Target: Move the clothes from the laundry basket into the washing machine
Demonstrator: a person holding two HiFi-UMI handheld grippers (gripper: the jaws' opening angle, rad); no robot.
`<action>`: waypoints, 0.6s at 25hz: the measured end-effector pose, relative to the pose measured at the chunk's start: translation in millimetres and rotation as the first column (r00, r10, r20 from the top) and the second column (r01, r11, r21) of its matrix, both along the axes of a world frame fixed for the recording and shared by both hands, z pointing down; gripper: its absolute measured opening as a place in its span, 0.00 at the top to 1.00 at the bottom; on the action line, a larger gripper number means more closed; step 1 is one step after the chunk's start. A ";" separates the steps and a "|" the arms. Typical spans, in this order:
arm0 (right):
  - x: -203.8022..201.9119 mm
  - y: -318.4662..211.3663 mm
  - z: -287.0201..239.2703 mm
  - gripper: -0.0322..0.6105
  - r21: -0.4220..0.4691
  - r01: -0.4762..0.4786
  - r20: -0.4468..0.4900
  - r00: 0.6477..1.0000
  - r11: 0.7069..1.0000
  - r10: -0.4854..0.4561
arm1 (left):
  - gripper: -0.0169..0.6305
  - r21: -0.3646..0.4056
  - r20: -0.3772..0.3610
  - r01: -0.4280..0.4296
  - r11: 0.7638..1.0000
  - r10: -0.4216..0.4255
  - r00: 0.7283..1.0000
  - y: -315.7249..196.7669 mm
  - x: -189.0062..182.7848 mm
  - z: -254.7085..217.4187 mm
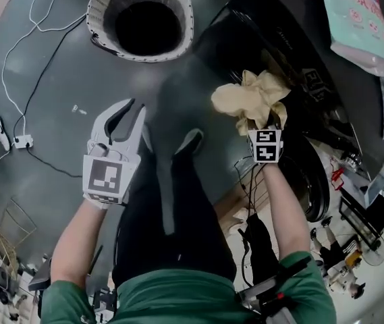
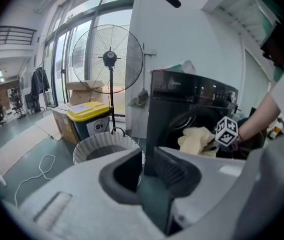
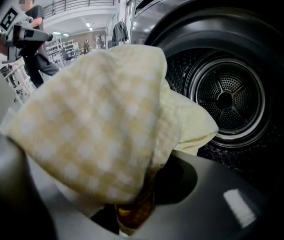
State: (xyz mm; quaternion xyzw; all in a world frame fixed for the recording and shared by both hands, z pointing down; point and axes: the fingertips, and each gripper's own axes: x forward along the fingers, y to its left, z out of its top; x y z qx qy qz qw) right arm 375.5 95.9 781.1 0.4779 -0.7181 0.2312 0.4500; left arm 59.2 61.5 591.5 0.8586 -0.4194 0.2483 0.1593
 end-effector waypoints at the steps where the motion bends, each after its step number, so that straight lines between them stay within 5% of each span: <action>1: 0.0 -3.6 5.7 0.70 0.000 0.000 -0.008 1.000 1.000 0.000 | 0.86 -0.003 -0.004 -0.010 1.000 0.010 1.000 0.6 -1.4 5.8; 15: 59.2 -46.6 85.5 0.69 -0.013 -0.110 -0.190 0.976 0.994 0.105 | 0.86 -0.075 -0.035 0.002 0.997 -0.005 0.999 7.2 -35.3 72.7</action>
